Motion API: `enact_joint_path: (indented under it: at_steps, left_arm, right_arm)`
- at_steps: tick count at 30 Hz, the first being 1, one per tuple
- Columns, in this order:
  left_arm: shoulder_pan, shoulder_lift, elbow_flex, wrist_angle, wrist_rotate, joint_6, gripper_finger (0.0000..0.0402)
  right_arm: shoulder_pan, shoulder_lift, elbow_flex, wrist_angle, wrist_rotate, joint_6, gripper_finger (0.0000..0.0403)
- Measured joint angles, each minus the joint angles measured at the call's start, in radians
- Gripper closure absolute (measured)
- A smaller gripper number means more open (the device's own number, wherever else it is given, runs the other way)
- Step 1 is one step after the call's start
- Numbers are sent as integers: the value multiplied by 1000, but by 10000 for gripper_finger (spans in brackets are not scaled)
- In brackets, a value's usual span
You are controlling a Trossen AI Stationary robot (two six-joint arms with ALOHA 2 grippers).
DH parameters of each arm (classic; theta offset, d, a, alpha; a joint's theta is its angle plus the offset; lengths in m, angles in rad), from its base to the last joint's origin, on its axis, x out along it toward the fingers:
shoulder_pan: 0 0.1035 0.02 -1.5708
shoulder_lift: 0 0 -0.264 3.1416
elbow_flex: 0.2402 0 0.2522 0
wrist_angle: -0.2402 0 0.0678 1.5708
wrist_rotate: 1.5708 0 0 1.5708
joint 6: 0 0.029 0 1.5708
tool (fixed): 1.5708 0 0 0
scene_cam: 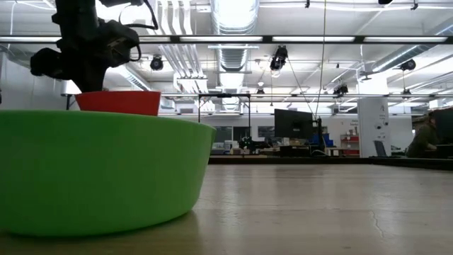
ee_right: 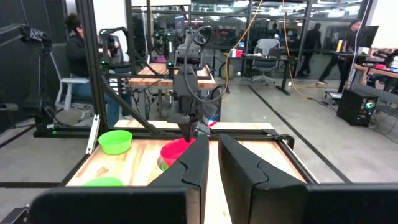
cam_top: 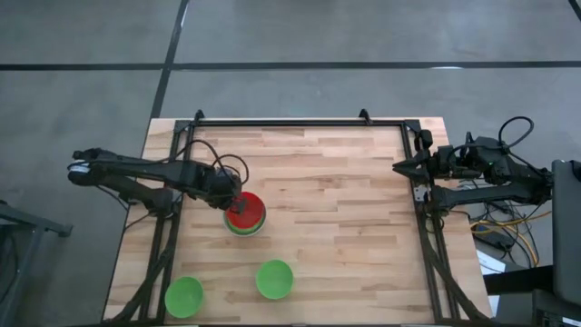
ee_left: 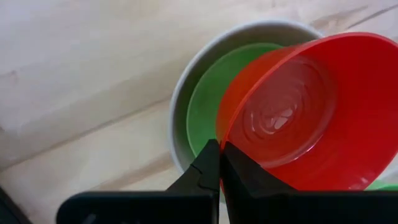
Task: Nest bowls inside each other
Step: Stack the red bowl on top of the green bowl
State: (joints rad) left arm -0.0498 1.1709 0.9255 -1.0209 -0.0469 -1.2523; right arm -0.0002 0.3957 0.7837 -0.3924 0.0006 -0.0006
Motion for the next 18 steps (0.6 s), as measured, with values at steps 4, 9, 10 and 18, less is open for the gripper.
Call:
enact_joint_path:
  at_steps: [4, 9, 10, 18]
  left_arm:
    - [-5, 0, -15, 9, 5, -11, 398]
    - [-7, 0, -52, 54, 28, -23, 397]
    - [-7, 0, -62, 64, 34, -25, 397]
    - [-7, 0, -82, 90, 53, -37, 396]
  right_arm:
    - [0, 0, 0, 0, 0, 0, 369]
    - [0, 0, 0, 0, 0, 0, 369]
    - [0, 0, 0, 0, 0, 0, 369]
    - [0, 0, 0, 0, 0, 0, 369]
